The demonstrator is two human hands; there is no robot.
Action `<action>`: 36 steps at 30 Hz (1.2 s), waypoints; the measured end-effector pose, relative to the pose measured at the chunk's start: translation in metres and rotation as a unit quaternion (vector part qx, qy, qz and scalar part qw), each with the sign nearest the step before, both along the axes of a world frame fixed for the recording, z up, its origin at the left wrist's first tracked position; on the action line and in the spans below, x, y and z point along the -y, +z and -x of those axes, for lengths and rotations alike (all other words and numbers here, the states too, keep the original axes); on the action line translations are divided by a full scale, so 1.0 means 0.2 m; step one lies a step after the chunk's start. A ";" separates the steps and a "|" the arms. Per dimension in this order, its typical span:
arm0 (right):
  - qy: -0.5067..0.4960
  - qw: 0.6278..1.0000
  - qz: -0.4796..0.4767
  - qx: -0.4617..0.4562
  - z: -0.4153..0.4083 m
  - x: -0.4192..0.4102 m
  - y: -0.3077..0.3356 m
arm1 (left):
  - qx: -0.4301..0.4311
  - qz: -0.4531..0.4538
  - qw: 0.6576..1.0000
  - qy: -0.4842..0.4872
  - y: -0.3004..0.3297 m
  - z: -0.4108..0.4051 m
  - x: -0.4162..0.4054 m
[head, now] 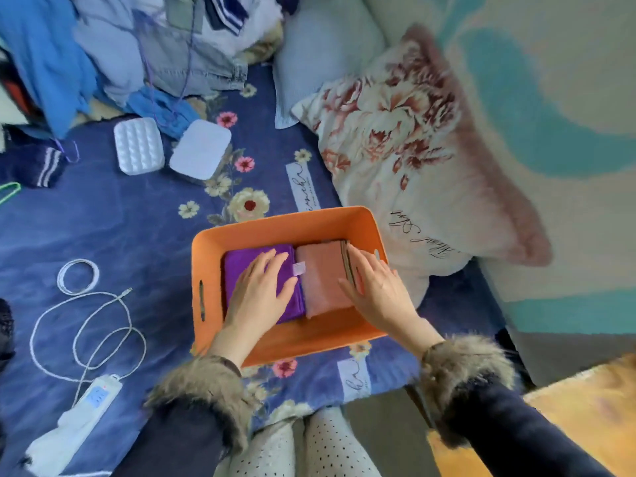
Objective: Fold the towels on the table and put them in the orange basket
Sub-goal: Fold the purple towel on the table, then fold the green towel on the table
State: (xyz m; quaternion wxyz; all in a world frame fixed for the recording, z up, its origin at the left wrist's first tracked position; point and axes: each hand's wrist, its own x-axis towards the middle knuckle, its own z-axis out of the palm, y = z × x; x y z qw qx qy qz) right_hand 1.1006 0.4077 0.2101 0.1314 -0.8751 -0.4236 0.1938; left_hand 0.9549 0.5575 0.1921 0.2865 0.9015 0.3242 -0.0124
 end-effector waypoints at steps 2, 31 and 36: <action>-0.046 0.999 0.020 0.017 0.03 0.10 0.10 | 0.022 -0.003 0.999 -0.034 0.10 -0.01 0.03; -0.761 0.640 0.025 0.101 2.38 1.80 0.80 | 0.195 0.031 0.616 -0.763 0.82 0.76 1.95; -0.848 0.521 0.030 0.094 3.25 1.85 0.79 | 0.196 0.060 0.500 -0.842 0.82 1.49 2.28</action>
